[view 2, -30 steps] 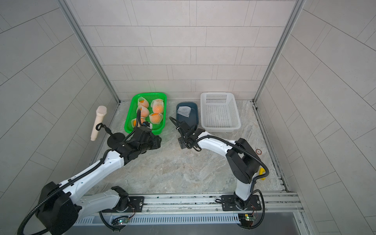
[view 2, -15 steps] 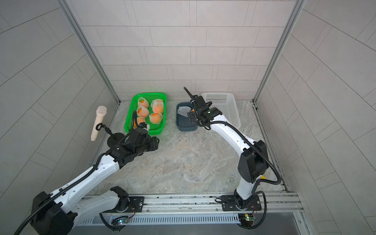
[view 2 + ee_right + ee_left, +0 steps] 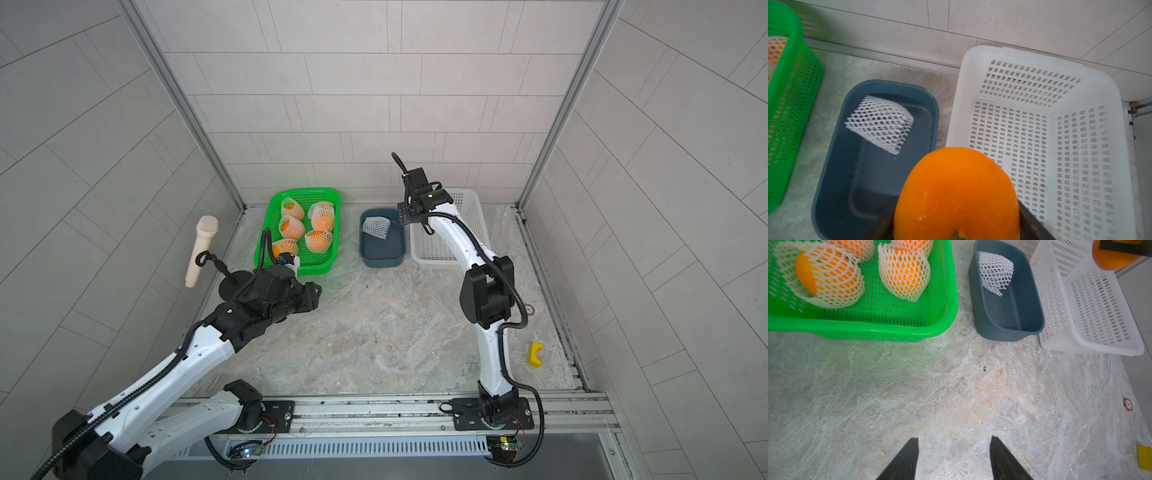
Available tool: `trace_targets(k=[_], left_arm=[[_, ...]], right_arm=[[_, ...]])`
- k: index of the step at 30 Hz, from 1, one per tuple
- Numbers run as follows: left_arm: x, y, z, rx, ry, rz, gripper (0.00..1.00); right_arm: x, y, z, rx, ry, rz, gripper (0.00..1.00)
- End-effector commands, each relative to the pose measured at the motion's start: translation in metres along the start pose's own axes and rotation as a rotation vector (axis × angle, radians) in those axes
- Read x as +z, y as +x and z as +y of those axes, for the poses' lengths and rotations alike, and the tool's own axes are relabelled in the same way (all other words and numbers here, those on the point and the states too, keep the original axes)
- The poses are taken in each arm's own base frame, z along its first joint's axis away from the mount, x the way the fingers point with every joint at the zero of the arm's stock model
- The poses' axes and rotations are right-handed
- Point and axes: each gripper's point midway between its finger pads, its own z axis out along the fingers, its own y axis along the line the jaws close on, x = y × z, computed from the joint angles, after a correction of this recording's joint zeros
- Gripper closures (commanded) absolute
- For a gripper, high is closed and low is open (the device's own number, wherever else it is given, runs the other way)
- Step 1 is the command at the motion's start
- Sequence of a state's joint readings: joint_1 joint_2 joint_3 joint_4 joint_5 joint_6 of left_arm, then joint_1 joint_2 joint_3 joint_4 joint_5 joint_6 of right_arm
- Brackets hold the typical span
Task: Remove foam nets from oranges
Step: Place the orange in the basket.
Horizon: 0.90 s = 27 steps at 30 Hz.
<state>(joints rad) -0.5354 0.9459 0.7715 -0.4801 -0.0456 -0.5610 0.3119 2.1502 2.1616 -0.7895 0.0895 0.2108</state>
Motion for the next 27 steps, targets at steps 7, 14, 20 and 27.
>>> trace_targets(k=[7,14,20,27], left_arm=[[-0.010,0.013,0.013,-0.002,-0.036,0.021,0.40],[-0.011,0.012,0.014,0.003,-0.046,0.026,0.40],[-0.009,0.012,0.013,0.001,-0.049,0.031,0.40],[-0.009,0.011,0.012,-0.003,-0.047,0.032,0.40]], right_arm=[[0.054,-0.010,-0.026,0.033,0.006,0.041,0.34],[0.088,-0.011,-0.039,0.072,0.001,0.020,0.33],[0.113,-0.009,-0.047,0.110,0.015,0.012,0.33],[0.137,-0.012,-0.054,0.166,0.028,-0.024,0.33]])
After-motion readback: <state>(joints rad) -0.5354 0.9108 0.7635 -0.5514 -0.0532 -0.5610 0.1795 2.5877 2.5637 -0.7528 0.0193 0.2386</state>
